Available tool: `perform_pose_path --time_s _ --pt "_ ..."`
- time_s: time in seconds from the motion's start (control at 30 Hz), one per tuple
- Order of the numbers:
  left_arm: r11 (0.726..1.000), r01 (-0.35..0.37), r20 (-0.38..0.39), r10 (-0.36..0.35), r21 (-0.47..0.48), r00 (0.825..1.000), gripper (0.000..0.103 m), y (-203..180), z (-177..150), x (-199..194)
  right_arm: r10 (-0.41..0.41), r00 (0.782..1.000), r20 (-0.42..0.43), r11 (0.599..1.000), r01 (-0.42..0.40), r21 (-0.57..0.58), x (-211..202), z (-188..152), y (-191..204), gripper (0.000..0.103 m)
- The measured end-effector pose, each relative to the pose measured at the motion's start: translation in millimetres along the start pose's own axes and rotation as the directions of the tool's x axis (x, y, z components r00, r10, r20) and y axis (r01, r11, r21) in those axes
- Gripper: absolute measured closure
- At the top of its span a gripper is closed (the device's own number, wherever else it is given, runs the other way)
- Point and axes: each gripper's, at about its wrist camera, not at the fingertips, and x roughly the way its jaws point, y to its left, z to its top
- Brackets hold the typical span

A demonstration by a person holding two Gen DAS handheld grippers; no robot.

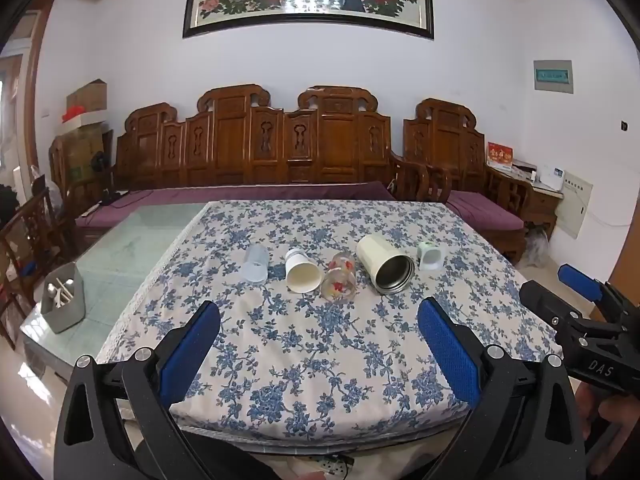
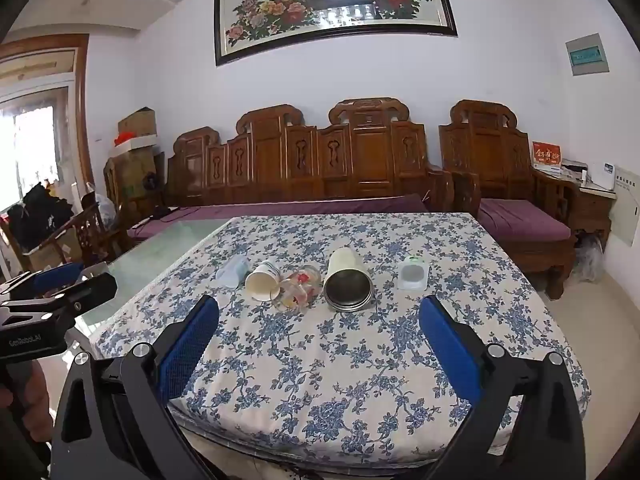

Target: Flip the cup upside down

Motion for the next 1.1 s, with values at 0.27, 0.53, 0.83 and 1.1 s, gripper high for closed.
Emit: perform_pose_path --time_s 0.27,0.53,0.83,1.1 --pt "1.000 -0.004 0.000 0.004 -0.004 1.000 0.008 0.9 2.0 2.6 0.007 1.000 0.015 1.000 -0.007 0.007 -0.4 -1.1 0.0 0.002" --pt "1.000 -0.007 0.015 0.007 -0.006 1.000 0.008 1.5 5.0 -4.0 0.009 1.000 0.014 1.000 -0.009 0.010 -0.3 -1.4 -0.6 0.002" --pt "1.000 -0.006 0.018 0.006 -0.006 1.000 0.008 2.2 4.7 -5.1 0.010 1.000 0.014 1.000 -0.011 0.011 0.3 -4.5 0.5 0.002" --pt "1.000 -0.007 0.019 0.007 -0.008 1.000 0.008 2.6 4.2 -5.4 0.012 1.000 0.013 1.000 -0.012 0.010 0.3 -4.9 4.5 0.002"
